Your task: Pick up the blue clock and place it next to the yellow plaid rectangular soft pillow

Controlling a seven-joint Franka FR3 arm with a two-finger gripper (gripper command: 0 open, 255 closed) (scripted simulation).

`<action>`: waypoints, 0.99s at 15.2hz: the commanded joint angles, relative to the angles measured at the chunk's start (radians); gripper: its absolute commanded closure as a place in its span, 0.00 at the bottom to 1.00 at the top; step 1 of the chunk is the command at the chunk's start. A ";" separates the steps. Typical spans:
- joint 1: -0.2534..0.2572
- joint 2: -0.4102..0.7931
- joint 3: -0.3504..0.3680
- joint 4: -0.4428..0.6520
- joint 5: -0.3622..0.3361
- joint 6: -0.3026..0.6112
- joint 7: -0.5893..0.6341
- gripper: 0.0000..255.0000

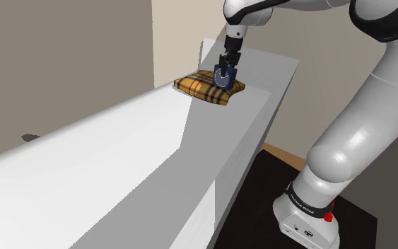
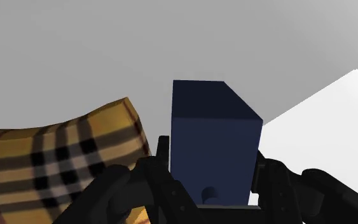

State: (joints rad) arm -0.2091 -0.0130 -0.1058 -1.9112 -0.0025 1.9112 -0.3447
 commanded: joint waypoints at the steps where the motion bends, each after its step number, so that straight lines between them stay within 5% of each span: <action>1: -0.023 0.012 -0.024 0.007 0.002 0.004 -0.049 1.00; 15: -0.203 0.220 -0.166 0.268 0.064 -0.056 -0.382 1.00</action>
State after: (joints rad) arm -0.3974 0.1804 -0.2636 -1.6635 0.0528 1.8497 -0.7013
